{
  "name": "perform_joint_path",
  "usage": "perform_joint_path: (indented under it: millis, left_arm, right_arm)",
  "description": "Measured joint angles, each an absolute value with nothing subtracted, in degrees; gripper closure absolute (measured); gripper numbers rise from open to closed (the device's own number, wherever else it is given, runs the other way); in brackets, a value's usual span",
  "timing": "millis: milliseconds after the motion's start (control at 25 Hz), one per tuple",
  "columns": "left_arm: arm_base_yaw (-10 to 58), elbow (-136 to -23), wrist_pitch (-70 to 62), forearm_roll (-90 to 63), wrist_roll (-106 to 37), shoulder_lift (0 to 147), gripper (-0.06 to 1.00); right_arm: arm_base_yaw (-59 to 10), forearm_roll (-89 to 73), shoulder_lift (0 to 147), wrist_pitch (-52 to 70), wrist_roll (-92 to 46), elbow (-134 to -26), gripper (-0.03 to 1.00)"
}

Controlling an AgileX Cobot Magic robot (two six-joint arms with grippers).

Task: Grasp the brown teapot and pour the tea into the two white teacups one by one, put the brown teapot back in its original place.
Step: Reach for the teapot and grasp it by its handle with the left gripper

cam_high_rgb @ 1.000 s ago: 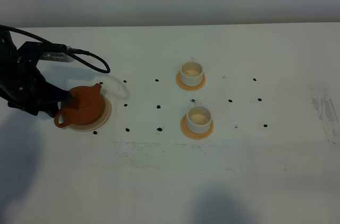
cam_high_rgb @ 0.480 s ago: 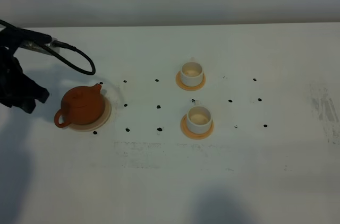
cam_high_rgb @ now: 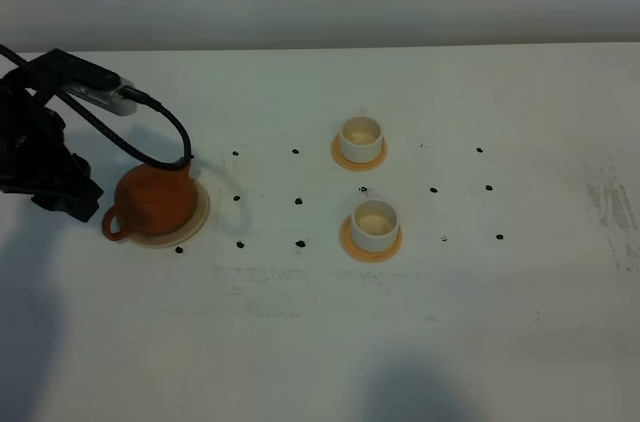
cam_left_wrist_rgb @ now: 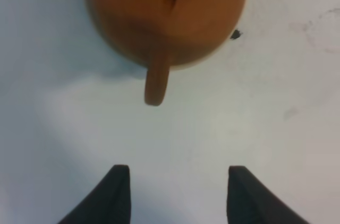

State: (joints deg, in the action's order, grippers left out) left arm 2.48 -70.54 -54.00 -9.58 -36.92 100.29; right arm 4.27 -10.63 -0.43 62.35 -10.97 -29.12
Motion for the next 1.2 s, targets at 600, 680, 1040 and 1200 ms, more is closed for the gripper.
perform_joint_path:
  millis: [600, 680, 1040, 1200]
  left_arm:
    - [2.64, -70.54, -48.13, -8.44, -38.11, 107.35, 0.51]
    - [3.1, -70.54, -47.55, -8.44, -38.29, 107.99, 0.51]
    - [5.25, -70.54, -45.75, -8.44, -38.68, 109.2, 0.51]
    - [5.25, -70.54, -45.99, -8.2, -38.68, 109.2, 0.51]
  right_arm:
    - [4.27, -10.63, -0.43, 62.35, -10.97, -29.12, 0.53]
    - [4.27, -10.63, -0.43, 62.35, -10.97, -29.12, 0.53]
    - [4.27, -10.63, -0.43, 62.35, -10.97, -29.12, 0.53]
    - [4.27, -10.65, -0.43, 62.35, -10.97, -29.12, 0.53]
